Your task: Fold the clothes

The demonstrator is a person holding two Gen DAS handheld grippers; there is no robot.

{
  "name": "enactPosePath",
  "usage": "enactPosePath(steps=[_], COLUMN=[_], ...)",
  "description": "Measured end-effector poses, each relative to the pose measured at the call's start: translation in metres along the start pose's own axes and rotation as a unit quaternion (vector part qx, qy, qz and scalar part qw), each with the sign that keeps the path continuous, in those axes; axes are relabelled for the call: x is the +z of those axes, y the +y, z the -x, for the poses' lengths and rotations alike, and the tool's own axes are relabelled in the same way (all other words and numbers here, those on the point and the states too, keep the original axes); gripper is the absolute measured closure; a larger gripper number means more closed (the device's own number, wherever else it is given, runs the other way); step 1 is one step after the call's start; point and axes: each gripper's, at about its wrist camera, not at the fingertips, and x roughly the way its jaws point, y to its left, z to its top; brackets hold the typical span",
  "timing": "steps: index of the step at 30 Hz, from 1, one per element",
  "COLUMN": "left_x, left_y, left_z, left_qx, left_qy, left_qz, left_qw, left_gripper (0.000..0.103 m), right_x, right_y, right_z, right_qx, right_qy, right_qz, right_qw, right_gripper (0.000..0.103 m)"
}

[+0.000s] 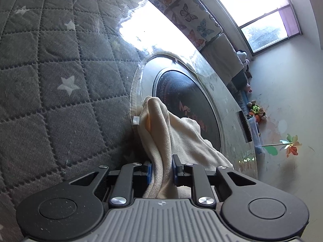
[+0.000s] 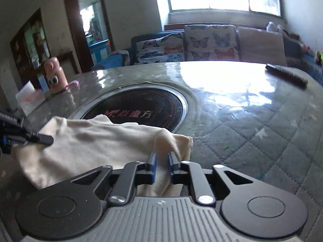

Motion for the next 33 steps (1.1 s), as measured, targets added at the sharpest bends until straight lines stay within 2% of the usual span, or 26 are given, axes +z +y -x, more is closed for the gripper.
enactPosePath(steps=[1, 3, 10, 11, 13, 16, 24, 33], left_x=[0.0, 0.0, -0.002, -0.002, -0.003, -0.004, -0.006, -0.001], left_y=[-0.001, -0.002, -0.006, -0.007, -0.008, -0.011, -0.019, 0.0], left_z=[0.0, 0.0, 0.001, 0.001, 0.001, 0.003, 0.02, 0.07], left_qx=[0.002, 0.005, 0.013, 0.014, 0.017, 0.024, 0.019, 0.027], left_qy=[0.0, -0.001, -0.005, -0.006, -0.009, -0.019, -0.045, -0.091], left_qz=[-0.003, -0.01, -0.032, -0.035, -0.043, -0.061, -0.09, -0.081], left_qw=[1.0, 0.9999, 0.9994, 0.9993, 0.9989, 0.9977, 0.9948, 0.9922], left_gripper=[0.083, 0.083, 0.083, 0.083, 0.083, 0.086, 0.088, 0.088], right_x=[0.0, -0.001, -0.003, -0.002, -0.001, 0.0, 0.012, 0.047], right_y=[-0.001, -0.006, -0.019, -0.019, -0.02, -0.021, -0.006, 0.046], right_z=[0.002, 0.006, -0.006, -0.006, -0.008, -0.009, 0.003, -0.001], right_qx=[-0.008, -0.015, 0.005, 0.008, 0.018, 0.024, 0.029, 0.074], right_qy=[-0.003, -0.008, 0.005, 0.006, 0.011, 0.01, -0.014, -0.025], right_qz=[-0.001, -0.011, -0.065, -0.071, -0.082, -0.095, -0.087, -0.031], right_qw=[1.0, 1.0, 0.998, 0.997, 0.996, 0.995, 0.996, 0.996], right_gripper=[0.063, 0.062, 0.063, 0.065, 0.078, 0.09, 0.094, 0.095])
